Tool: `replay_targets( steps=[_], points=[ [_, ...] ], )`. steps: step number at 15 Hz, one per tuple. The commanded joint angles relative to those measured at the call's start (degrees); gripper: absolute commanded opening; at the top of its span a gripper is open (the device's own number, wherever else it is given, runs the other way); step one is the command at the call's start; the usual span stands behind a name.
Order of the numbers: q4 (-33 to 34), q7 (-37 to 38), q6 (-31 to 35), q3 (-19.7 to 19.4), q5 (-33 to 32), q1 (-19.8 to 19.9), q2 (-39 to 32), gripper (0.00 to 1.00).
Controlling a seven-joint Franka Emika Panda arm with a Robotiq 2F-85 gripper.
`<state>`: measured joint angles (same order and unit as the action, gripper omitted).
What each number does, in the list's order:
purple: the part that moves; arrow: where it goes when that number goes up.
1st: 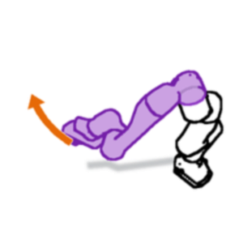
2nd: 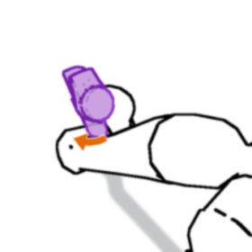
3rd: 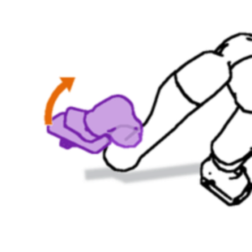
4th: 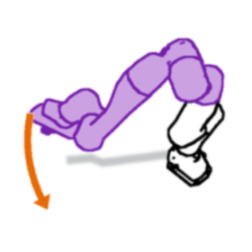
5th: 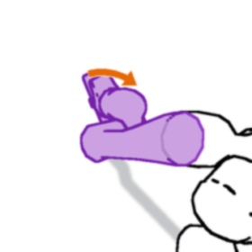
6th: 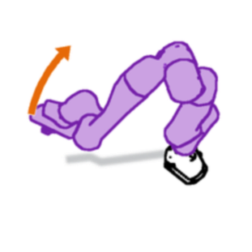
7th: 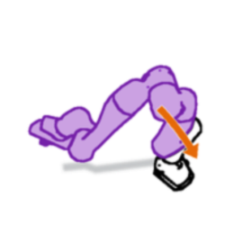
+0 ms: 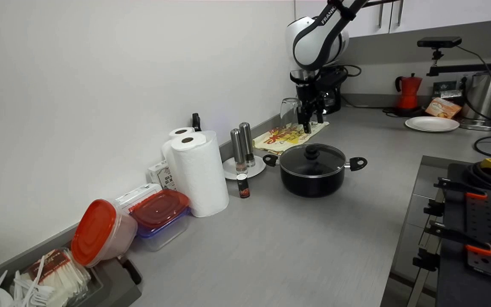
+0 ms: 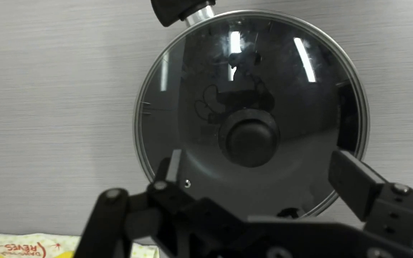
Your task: Remove the lid from the pot
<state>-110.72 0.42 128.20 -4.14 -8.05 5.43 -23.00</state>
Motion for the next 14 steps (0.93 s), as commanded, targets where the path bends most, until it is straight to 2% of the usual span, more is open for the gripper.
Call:
replay_targets(
  steps=[1,6,10,14],
  points=[
    [1.69,3.81,1.87,-1.91,-2.92,-1.71,-2.89,1.00],
    [1.93,8.71,3.05,-2.75,-5.34,-3.63,-6.28,1.00],
    [1.94,12.00,3.99,-3.24,-4.83,-4.61,-7.43,1.00],
    [2.13,15.40,5.03,-5.08,-6.51,-5.65,-8.03,1.00]
  ],
)
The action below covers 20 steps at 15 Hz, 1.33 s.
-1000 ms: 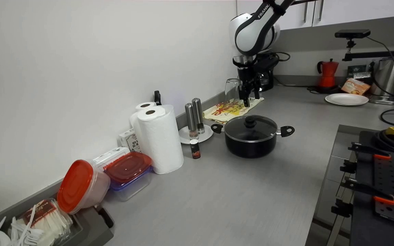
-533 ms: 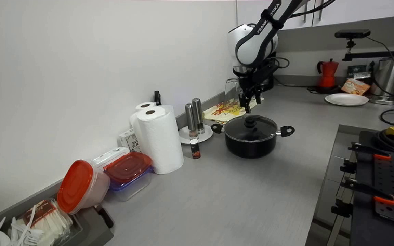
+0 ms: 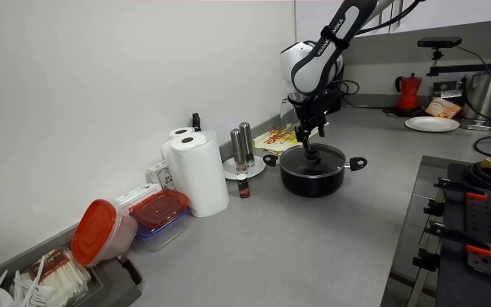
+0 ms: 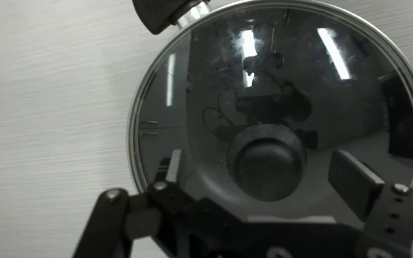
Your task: Remove the lid from the pot
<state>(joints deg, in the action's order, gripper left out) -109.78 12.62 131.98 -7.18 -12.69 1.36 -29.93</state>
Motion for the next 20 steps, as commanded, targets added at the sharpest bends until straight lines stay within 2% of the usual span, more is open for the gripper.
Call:
replay_targets(
  steps=[1,11,20],
  points=[
    [1.46,3.69,1.28,-2.40,-2.14,-1.61,-1.31,1.00],
    [8.31,3.92,-0.59,-2.32,-0.71,-1.26,-4.46,1.00],
    [11.39,0.25,-4.43,-0.80,2.52,0.27,-8.17,1.00]
  ],
)
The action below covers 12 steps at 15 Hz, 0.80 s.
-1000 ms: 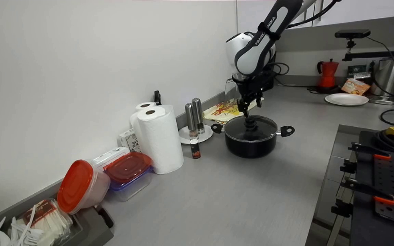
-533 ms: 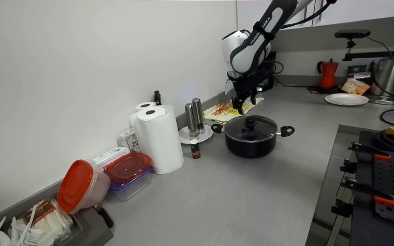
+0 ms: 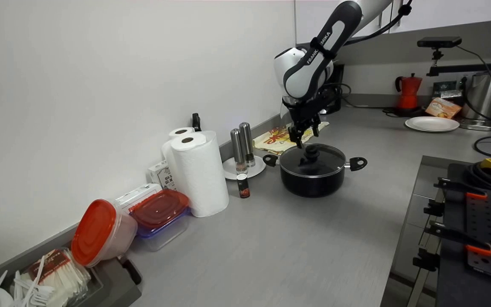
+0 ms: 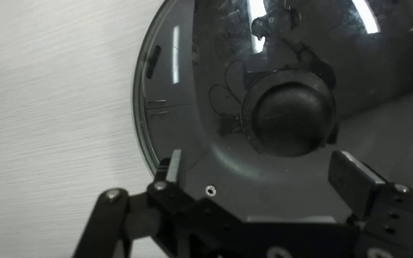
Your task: Remove the lid from the pot
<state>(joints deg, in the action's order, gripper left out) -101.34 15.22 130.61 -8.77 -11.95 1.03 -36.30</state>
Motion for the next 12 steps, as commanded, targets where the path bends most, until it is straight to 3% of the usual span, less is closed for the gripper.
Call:
replay_targets(
  steps=[1,12],
  points=[
    [3.34,-3.05,-4.03,1.02,2.03,0.69,-2.16,1.00],
    [8.44,-7.80,-12.73,2.09,2.58,1.36,-5.43,0.99]
  ],
)
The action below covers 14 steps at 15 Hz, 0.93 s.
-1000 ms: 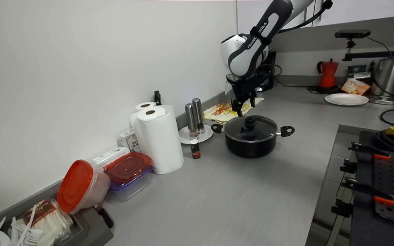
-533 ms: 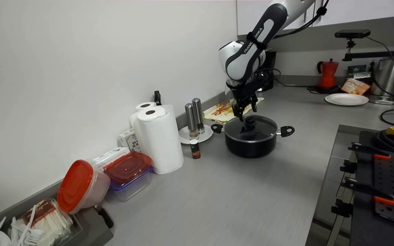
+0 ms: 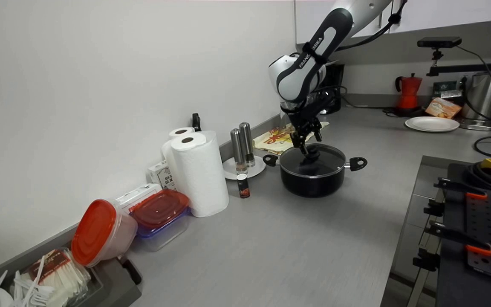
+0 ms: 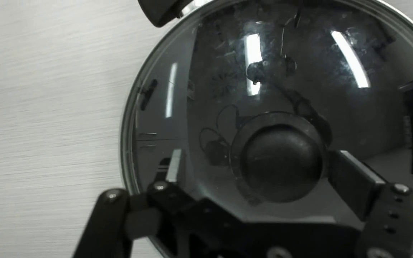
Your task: Remove the lid from the pot
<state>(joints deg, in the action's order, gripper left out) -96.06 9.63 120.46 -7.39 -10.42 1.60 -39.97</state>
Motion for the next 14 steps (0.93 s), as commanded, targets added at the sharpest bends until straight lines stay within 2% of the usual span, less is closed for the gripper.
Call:
replay_targets(
  steps=[1,2,3,7,9,14],
  points=[
    [3.44,-2.53,-2.79,0.79,1.15,0.95,-2.05,0.75],
    [3.63,-2.76,-2.88,0.85,1.21,1.10,-2.30,0.75],
    [3.69,-2.89,-2.93,0.87,1.26,1.24,-2.47,0.70],
    [4.13,-3.63,-3.58,1.15,2.10,1.66,-2.45,0.38],
    [4.34,-3.77,-3.93,1.08,2.25,1.85,-2.40,0.26],
    [3.53,-3.91,-4.23,1.17,2.31,2.00,-1.27,0.26]
  ],
)
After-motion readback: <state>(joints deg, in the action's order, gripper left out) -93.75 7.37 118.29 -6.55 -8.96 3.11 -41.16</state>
